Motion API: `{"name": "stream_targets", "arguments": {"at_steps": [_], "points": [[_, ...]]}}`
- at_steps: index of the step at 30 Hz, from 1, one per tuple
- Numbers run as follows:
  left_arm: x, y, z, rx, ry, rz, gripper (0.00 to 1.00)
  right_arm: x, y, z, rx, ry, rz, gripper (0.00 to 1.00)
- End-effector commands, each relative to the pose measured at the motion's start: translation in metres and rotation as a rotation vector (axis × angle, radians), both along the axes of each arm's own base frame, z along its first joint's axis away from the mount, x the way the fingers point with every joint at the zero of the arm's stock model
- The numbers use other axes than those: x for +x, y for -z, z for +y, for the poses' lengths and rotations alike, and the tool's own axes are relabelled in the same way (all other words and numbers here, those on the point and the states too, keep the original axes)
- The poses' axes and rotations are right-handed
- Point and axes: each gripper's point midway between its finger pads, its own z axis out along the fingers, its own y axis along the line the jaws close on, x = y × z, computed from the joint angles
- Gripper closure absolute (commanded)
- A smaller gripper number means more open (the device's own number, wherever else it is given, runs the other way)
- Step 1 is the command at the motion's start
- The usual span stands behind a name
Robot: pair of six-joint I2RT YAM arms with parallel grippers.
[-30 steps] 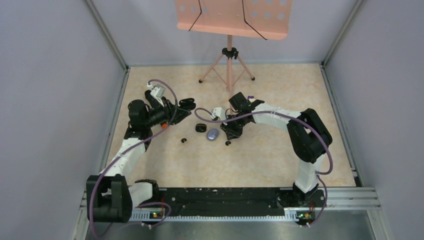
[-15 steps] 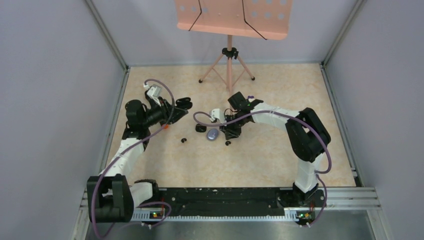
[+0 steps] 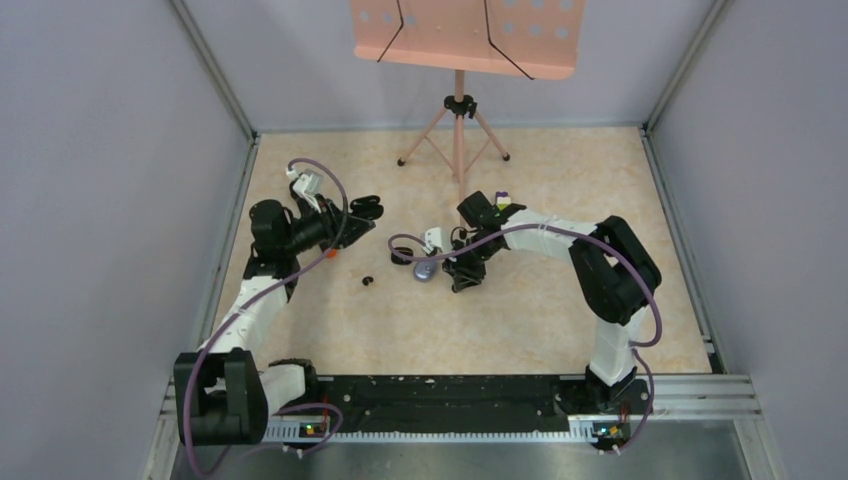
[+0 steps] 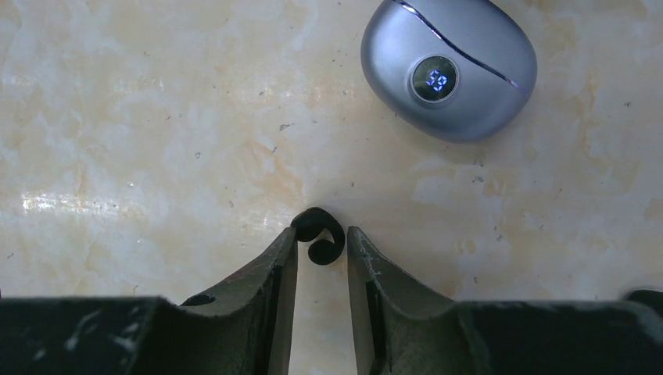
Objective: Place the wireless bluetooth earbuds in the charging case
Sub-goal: Pick up the right earbud from the center of the board.
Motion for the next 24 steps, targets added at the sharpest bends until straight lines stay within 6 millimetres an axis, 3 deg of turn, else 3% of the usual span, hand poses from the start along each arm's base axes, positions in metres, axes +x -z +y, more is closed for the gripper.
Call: {"name": "stream_targets", "arguments": {"at_steps": [1,10,14,24], "points": [[0.0,-0.012,0.001,0.007,0.011,-0.055,1.0,-0.004,-0.001,0.006,0.028,-0.047,-0.016,0.71],[0.0,-0.009,0.001,0.007,0.011,-0.05,1.0,-0.015,-0.007,0.005,0.045,-0.078,0.007,0.89],[0.0,-0.008,0.001,0.004,0.011,-0.046,1.0,-0.016,-0.003,0.001,0.033,-0.072,0.0,0.81],[0.001,-0.008,0.0,-0.005,0.02,-0.041,1.0,-0.025,-0.001,-0.001,0.021,-0.091,0.018,0.78]]}}
